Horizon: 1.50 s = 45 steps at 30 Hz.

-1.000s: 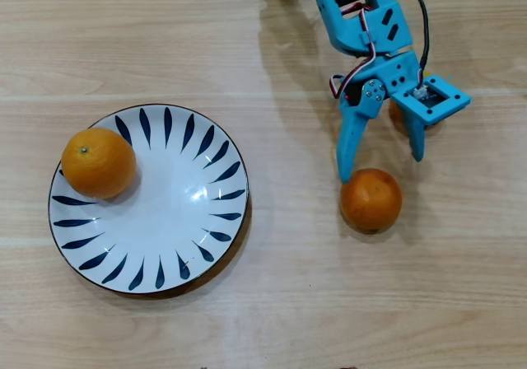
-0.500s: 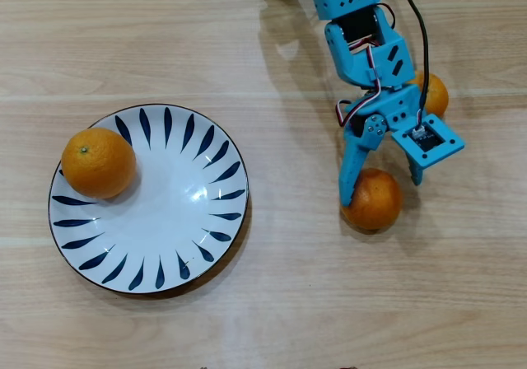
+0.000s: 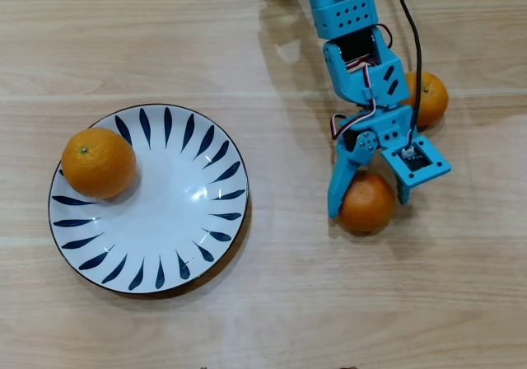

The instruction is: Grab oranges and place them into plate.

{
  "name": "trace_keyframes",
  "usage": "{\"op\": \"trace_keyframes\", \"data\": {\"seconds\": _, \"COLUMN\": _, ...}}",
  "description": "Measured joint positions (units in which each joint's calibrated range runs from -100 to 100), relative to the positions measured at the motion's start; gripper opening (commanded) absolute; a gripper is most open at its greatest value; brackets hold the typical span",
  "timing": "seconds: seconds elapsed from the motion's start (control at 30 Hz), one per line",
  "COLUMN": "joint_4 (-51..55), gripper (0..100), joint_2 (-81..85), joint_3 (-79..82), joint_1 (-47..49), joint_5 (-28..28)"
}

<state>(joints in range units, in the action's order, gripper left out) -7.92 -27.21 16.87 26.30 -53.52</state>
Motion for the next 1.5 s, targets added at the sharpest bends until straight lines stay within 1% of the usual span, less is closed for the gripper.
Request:
{"op": "trace_keyframes", "data": {"seconds": 0.3, "joint_4": -0.2, "gripper": 33, "joint_2": 0.0, "joint_3": -0.1, "joint_1": -0.4, "joint_5": 0.0}}
{"op": "trace_keyframes", "data": {"seconds": 0.43, "joint_4": -0.2, "gripper": 31, "joint_2": 0.0, "joint_3": -0.1, "joint_1": -0.4, "joint_5": 0.0}}
{"op": "trace_keyframes", "data": {"seconds": 0.7, "joint_4": -0.1, "gripper": 31, "joint_2": 1.2, "joint_3": 0.0, "joint_1": -0.6, "joint_5": 0.0}}
{"op": "trace_keyframes", "data": {"seconds": 0.77, "joint_4": 0.1, "gripper": 31, "joint_2": 2.7, "joint_3": 0.3, "joint_1": -0.7, "joint_5": 0.3}}
{"op": "trace_keyframes", "data": {"seconds": 0.9, "joint_4": 0.1, "gripper": 31, "joint_2": 5.8, "joint_3": 0.4, "joint_1": -1.4, "joint_5": 2.9}}
{"op": "trace_keyframes", "data": {"seconds": 1.23, "joint_4": 0.2, "gripper": 31, "joint_2": 21.3, "joint_3": 7.2, "joint_1": -8.8, "joint_5": 7.4}}
{"op": "trace_keyframes", "data": {"seconds": 1.4, "joint_4": 0.2, "gripper": 31, "joint_2": 29.6, "joint_3": 10.1, "joint_1": -15.9, "joint_5": 11.0}}
{"op": "trace_keyframes", "data": {"seconds": 1.5, "joint_4": 0.2, "gripper": 31, "joint_2": 33.6, "joint_3": 13.0, "joint_1": -21.3, "joint_5": 11.9}}
